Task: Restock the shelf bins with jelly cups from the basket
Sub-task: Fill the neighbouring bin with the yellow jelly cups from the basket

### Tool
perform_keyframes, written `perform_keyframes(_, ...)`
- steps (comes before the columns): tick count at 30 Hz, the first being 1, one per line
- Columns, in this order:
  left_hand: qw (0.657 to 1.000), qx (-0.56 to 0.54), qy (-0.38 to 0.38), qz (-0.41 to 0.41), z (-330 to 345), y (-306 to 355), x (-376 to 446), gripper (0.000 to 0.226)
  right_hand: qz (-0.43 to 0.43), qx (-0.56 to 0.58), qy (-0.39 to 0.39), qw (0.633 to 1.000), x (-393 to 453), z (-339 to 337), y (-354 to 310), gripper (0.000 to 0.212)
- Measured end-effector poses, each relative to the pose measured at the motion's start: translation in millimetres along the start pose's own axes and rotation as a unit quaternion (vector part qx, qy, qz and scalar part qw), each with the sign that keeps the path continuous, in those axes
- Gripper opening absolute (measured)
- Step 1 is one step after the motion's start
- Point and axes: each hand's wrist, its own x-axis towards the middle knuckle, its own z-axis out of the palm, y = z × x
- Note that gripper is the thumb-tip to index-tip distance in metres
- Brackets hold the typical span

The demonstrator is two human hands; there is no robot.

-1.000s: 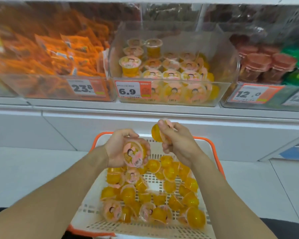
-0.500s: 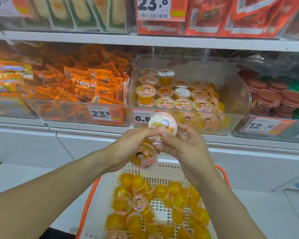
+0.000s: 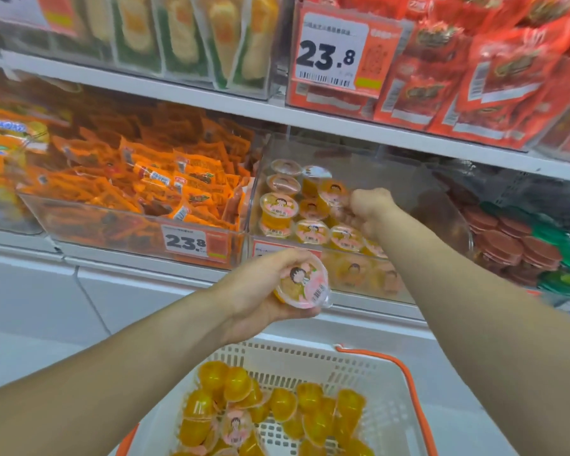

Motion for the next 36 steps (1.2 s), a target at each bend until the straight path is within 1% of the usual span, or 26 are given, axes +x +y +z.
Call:
perform_keyframes(2,1.0,-0.011,0.016,0.002,-4,-1,4,0.024,0.02,-0.038,-0.006,0.999,18,11,4,0.033)
perform_keyframes(4,1.0,-0.004,0.018,0.0,-7,-1,8,0.025,0.025,-0.052,-0.016,0.998,29,20,7,0.028)
perform_keyframes(6,1.0,0.002,0.016,0.002,-11,0,12,0.024,0.029,-0.04,-0.018,0.999,39,27,9,0.029)
perform_keyframes(10,0.999,-0.03,0.016,0.004,-12,5,16,0.02,0.028,-0.029,-0.018,0.999,47,38,12,0.03)
perform_keyframes(12,1.0,-0.021,0.012,0.012,-12,5,17,0.02,0.028,-0.023,-0.018,0.999,48,40,14,0.03)
perform_keyframes(14,0.999,-0.013,0.016,0.026,-11,4,19,0.018,0.03,-0.031,-0.019,0.999,49,37,16,0.026)
perform_keyframes(15,0.999,-0.014,0.021,0.03,-11,4,20,0.02,0.017,-0.059,-0.007,0.998,48,33,15,0.022)
perform_keyframes(16,0.999,-0.017,0.03,0.033,-12,3,21,0.024,-0.018,-0.123,0.014,0.992,45,28,12,0.02)
perform_keyframes(17,0.998,-0.02,0.04,0.035,-12,3,22,0.027,-0.071,-0.194,0.04,0.978,38,22,8,0.023)
perform_keyframes(18,0.998,-0.021,0.05,0.037,-12,3,22,0.029,-0.133,-0.231,0.066,0.962,30,15,4,0.026)
perform_keyframes(19,0.997,-0.021,0.057,0.043,-12,3,22,0.031,-0.184,-0.222,0.069,0.955,15,8,-1,0.026)
perform_keyframes(20,0.996,-0.018,0.063,0.052,-12,3,22,0.033,-0.224,-0.193,0.042,0.954,-5,1,-4,0.024)
perform_keyframes(22,0.994,-0.01,0.075,0.081,-10,2,21,0.036,-0.257,-0.16,-0.07,0.95,-52,-12,-7,0.03)
perform_keyframes(24,0.989,0.002,0.09,0.117,-7,1,20,0.037,-0.249,-0.133,-0.171,0.944,-92,-27,0,0.03)
perform_keyframes(26,0.982,0.024,0.111,0.151,-3,0,21,0.033,-0.223,-0.117,-0.22,0.943,-117,-38,13,0.031)
perform_keyframes(28,0.975,0.049,0.133,0.172,1,-3,24,0.029,-0.181,-0.098,-0.229,0.951,-127,-42,26,0.033)
perform_keyframes(30,0.974,0.057,0.137,0.172,7,-6,25,0.025,-0.143,-0.054,-0.232,0.961,-133,-41,34,0.028)
perform_keyframes(31,0.975,0.058,0.13,0.169,10,-6,25,0.023,-0.137,-0.042,-0.226,0.963,-135,-40,37,0.023)
perform_keyframes(34,0.981,0.049,0.097,0.161,20,-4,22,0.019,-0.165,-0.056,-0.175,0.969,-134,-44,37,0.01)
perform_keyframes(35,0.98,0.059,0.102,0.161,21,-2,21,0.02,-0.173,-0.063,-0.153,0.971,-129,-46,34,0.009)
perform_keyframes(36,0.969,0.117,0.131,0.172,19,-1,22,0.023,-0.177,-0.072,-0.128,0.973,-123,-47,30,0.009)
